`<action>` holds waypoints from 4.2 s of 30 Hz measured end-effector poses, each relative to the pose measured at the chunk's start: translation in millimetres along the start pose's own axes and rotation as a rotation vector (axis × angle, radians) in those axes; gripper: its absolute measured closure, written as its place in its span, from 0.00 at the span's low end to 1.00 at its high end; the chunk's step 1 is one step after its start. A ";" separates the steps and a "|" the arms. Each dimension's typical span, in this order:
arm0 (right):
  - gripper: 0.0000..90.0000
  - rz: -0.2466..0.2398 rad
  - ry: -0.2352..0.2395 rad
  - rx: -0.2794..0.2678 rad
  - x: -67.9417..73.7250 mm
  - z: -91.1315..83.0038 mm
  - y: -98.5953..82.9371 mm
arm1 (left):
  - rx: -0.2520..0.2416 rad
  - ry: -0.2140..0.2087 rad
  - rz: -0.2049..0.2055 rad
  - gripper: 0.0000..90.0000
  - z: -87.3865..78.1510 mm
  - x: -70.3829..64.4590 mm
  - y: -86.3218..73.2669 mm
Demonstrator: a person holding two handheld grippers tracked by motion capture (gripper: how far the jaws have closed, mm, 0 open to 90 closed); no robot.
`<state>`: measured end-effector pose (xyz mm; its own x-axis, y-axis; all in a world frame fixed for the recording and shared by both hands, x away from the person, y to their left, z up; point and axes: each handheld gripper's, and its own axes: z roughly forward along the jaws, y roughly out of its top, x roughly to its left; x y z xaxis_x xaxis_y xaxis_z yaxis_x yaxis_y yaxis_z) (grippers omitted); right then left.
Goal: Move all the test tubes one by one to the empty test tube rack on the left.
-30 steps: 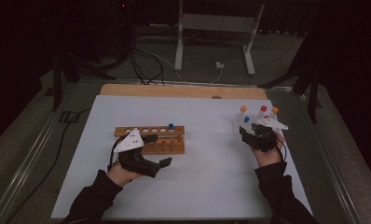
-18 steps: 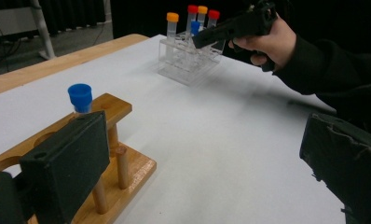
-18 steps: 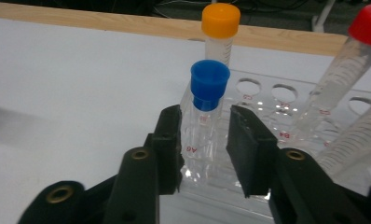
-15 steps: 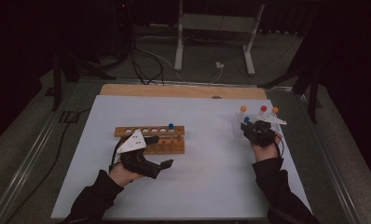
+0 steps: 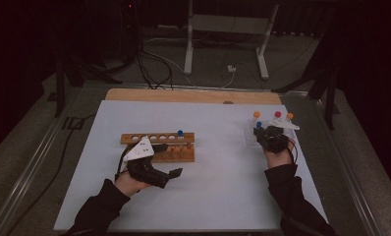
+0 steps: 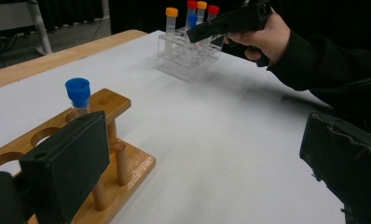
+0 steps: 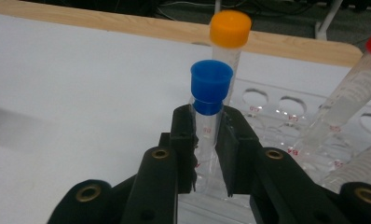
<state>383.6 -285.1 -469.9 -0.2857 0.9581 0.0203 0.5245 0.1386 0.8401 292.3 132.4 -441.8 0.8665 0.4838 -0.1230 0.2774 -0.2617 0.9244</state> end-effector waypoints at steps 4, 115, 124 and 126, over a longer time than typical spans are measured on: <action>0.85 -0.016 -0.007 -0.028 0.8 -7.9 4.5 | 0.001 -0.001 0.001 0.03 -0.3 0.3 0.2; 0.53 -0.348 0.653 -0.070 168.1 -80.1 -19.9 | 0.033 -0.003 0.077 0.86 10.1 -26.8 32.3; 0.23 -0.310 0.615 -0.089 162.9 -80.9 -16.4 | -0.007 0.079 0.072 0.86 -6.8 -5.2 50.6; 0.20 -0.299 0.621 -0.086 162.2 -80.1 -16.2 | -0.009 0.096 0.069 0.86 -8.8 0.5 54.2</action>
<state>264.5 -152.0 -436.8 -0.8274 0.5577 0.0665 0.2940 0.3293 0.8973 304.1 125.8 -388.6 0.8395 0.5428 -0.0241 0.2141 -0.2897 0.9329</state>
